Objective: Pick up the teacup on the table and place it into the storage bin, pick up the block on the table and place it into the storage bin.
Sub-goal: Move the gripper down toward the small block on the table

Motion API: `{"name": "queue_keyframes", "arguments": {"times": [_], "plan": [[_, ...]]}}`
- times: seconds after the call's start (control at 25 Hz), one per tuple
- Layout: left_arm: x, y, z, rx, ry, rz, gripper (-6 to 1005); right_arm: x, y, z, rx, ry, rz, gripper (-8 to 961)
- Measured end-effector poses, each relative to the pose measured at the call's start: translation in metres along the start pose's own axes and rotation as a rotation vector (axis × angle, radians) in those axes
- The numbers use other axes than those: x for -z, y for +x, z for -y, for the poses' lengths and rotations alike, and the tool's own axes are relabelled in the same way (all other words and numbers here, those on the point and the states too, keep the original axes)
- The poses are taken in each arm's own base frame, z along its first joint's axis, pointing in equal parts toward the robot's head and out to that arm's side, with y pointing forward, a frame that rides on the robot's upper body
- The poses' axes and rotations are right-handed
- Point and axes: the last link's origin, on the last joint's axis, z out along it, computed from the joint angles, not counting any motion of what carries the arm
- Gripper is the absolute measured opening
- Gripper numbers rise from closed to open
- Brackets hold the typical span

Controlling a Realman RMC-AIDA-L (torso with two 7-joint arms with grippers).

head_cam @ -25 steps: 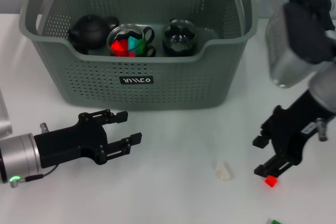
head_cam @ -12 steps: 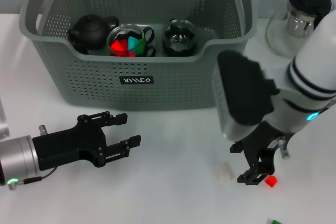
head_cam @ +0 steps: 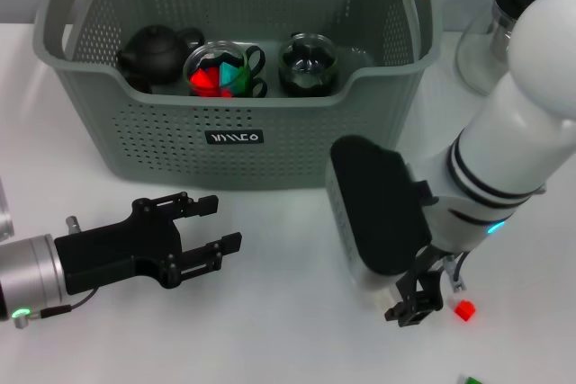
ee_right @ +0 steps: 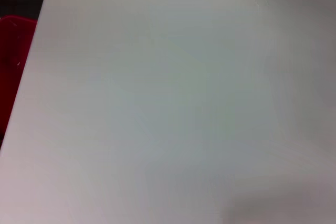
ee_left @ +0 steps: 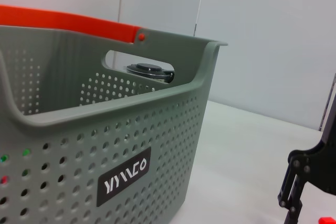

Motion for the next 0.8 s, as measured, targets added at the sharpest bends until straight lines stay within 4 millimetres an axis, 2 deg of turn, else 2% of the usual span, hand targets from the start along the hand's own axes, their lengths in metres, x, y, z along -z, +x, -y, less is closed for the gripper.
{"name": "queue_keyframes", "arguments": {"times": [0.4, 0.8], "plan": [[0.000, -0.001, 0.001, 0.002, 0.004, 0.003, 629, -0.018, 0.000, -0.002, 0.020, 0.005, -0.018, 593], [0.000, -0.001, 0.000, 0.004, 0.006, 0.004, 629, -0.020, -0.004, -0.003, 0.022, 0.003, 0.002, 584]]}}
